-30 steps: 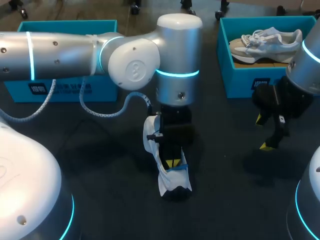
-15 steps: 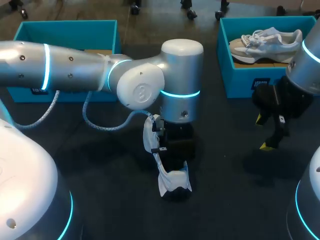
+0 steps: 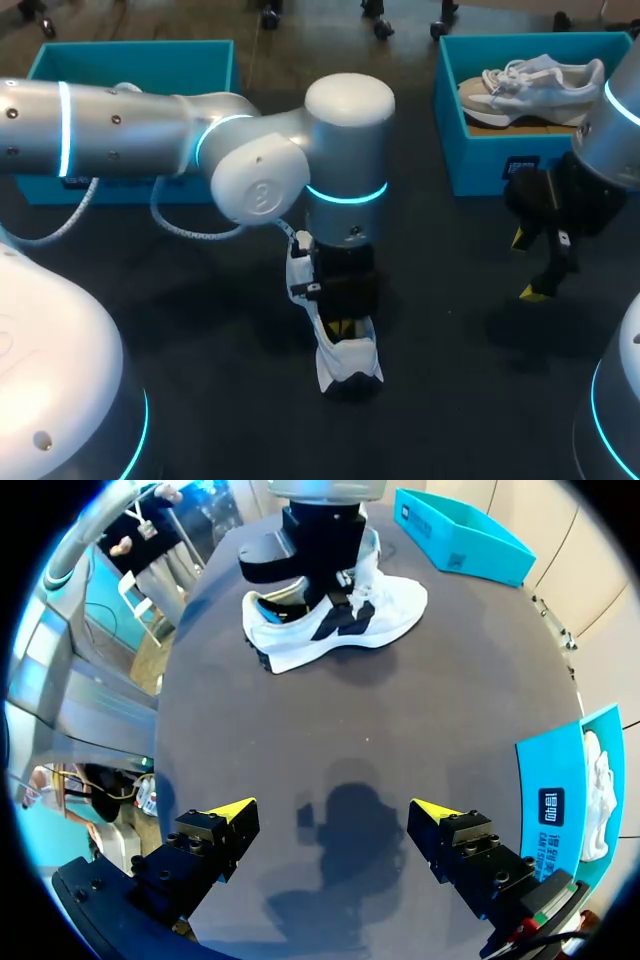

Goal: Take the shoe out of the shoebox, open the shoe tongue, remove and reinsert the insole, then place the shoe into the shoebox

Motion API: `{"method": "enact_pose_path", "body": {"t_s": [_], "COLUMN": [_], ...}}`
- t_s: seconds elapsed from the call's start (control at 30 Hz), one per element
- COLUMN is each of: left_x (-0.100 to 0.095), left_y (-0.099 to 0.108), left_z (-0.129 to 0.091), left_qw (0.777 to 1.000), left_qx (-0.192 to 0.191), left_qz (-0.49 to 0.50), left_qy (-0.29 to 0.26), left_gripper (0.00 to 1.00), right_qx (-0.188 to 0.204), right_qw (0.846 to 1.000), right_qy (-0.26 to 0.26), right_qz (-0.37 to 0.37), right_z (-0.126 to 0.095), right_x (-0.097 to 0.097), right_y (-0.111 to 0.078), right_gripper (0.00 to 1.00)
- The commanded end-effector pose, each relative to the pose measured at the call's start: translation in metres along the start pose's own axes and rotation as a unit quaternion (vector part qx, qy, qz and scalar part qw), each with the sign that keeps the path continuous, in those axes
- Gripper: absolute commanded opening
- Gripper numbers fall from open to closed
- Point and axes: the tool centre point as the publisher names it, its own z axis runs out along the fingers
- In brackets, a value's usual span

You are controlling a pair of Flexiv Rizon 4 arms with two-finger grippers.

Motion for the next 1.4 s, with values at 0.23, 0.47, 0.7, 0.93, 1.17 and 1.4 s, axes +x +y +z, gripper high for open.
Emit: {"method": "enact_pose_path", "body": {"t_s": [0.23,0.47,0.7,0.93,1.17,1.4], "left_x": [0.007,-0.002,-0.007,-0.002,0.008,0.010], "left_y": [-0.036,-0.053,-0.063,-0.069,-0.063,-0.048], "left_z": [-0.046,-0.066,-0.060,-0.039,-0.009,0.025], "left_qw": [0.998,0.998,0.997,0.997,0.997,0.998], "left_qx": [0.046,0.052,0.060,0.070,0.078,0.061], "left_qz": [0.018,0.022,0.032,0.036,0.027,0.017], "left_qy": [-0.031,-0.038,-0.030,-0.015,-0.011,-0.006], "left_gripper": [0.00,0.00,0.00,0.00,0.00,0.00], "right_qx": [0.001,0.001,0.001,0.001,0.001,0.001], "right_qw": [1.000,1.000,1.000,1.000,1.000,1.000], "right_qy": [0.000,0.000,0.000,0.000,0.000,0.000], "right_qz": [0.000,0.000,0.000,0.000,0.000,0.000], "right_z": [0.001,0.001,0.001,0.001,0.001,0.001], "right_x": [0.000,0.000,0.000,0.000,0.000,0.000], "right_y": [0.000,0.000,0.000,0.000,0.000,0.000], "right_gripper": [1.00,1.00,1.00,1.00,1.00,1.00]}}
